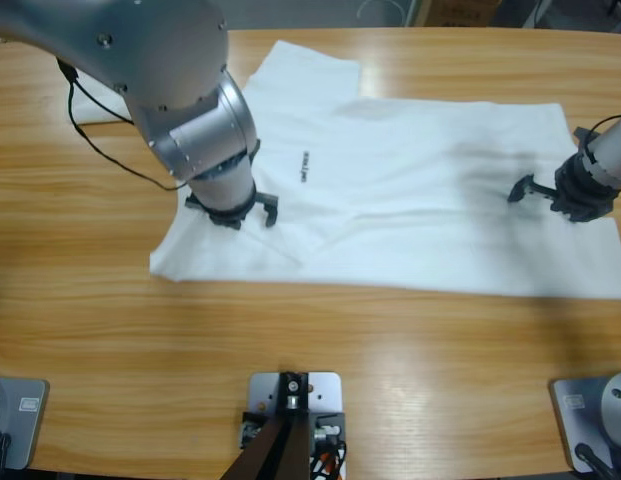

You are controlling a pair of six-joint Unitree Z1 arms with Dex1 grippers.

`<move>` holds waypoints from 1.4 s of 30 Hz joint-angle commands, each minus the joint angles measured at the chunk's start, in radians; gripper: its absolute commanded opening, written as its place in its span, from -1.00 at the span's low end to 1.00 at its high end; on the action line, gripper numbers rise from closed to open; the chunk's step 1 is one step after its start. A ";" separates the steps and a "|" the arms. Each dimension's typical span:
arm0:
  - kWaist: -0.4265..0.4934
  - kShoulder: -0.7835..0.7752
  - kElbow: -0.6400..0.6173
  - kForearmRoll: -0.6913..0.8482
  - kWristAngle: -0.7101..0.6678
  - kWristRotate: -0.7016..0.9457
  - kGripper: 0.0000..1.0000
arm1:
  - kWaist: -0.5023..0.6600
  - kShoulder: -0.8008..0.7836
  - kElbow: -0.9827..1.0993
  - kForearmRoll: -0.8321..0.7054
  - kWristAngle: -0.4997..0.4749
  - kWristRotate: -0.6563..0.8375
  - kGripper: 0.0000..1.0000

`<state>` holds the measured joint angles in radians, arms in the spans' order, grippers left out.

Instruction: Fold clothes

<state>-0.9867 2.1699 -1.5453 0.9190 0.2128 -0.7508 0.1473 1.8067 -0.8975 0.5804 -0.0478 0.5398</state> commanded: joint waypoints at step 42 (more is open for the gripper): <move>0.525 0.162 -0.719 0.131 -0.554 0.619 1.00 | -0.048 -0.067 -0.380 0.469 0.056 -0.188 1.00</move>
<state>-0.5416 2.0408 -1.9866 0.9559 -0.2325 -0.2106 0.1287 1.6825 -1.3015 1.1110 -0.0069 0.3956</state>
